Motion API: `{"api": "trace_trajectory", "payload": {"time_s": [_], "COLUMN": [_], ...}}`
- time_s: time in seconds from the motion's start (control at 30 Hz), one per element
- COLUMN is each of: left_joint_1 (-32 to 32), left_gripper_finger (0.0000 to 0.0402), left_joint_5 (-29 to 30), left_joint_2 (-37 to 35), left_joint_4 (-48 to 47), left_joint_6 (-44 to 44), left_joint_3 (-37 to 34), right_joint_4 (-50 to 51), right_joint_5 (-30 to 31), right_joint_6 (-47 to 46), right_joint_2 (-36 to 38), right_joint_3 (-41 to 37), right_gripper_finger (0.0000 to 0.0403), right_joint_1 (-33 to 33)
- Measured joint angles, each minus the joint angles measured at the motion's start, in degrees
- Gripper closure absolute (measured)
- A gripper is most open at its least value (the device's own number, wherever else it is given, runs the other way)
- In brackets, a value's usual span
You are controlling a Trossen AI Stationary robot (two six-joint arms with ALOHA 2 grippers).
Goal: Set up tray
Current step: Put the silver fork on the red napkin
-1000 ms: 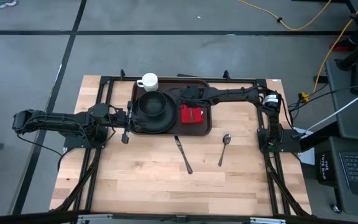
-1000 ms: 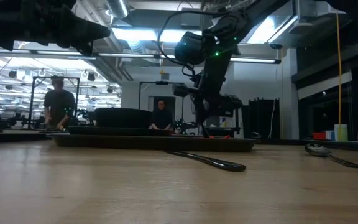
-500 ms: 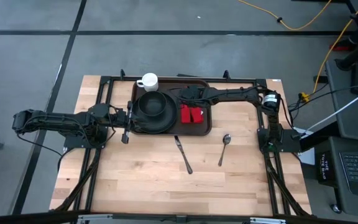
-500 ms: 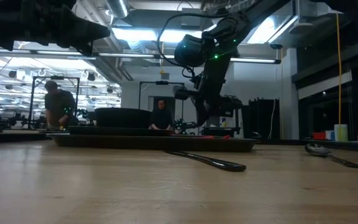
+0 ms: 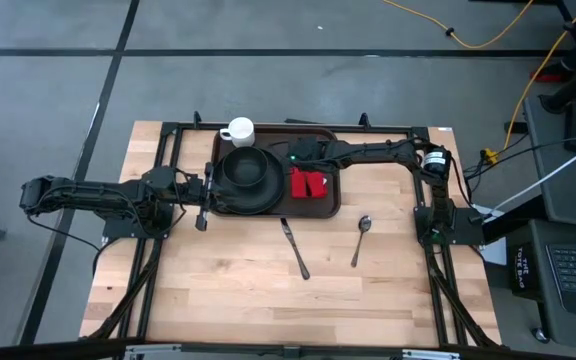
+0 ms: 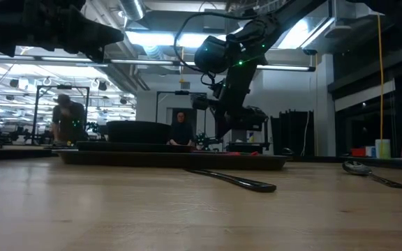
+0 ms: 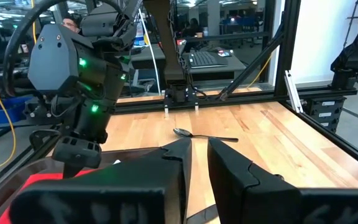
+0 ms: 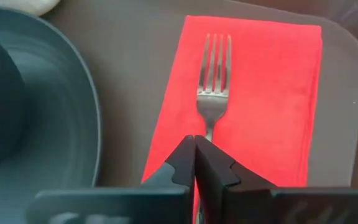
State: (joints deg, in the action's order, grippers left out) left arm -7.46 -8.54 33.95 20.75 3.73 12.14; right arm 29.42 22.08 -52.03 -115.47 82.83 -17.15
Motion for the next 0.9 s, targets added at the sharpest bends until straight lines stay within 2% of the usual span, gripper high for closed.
{"api": "trace_trajectory", "payload": {"time_s": [0.2, 0.67, 0.9], "left_joint_1": [0.0, 0.0, 0.0], "left_gripper_finger": [0.0358, 0.0358, 0.0355], "left_joint_5": [0.0, 0.0, 0.0], "left_joint_2": [0.0, 0.0, 0.0], "left_joint_4": [0.0, 0.0, 0.0], "left_joint_6": [0.0, 0.0, 0.0], "left_joint_3": [0.0, 0.0, 0.0], "right_joint_4": [0.0, 0.0, 0.0], "right_joint_5": [-1.6, -2.4, -2.2], "right_joint_6": [4.6, 7.4, 11.9], "right_joint_2": [0.0, -0.1, -0.1], "right_joint_3": [0.0, 0.0, 0.0], "right_gripper_finger": [0.0394, 0.0320, 0.0314], "right_joint_1": [0.0, -0.4, -0.5]}}
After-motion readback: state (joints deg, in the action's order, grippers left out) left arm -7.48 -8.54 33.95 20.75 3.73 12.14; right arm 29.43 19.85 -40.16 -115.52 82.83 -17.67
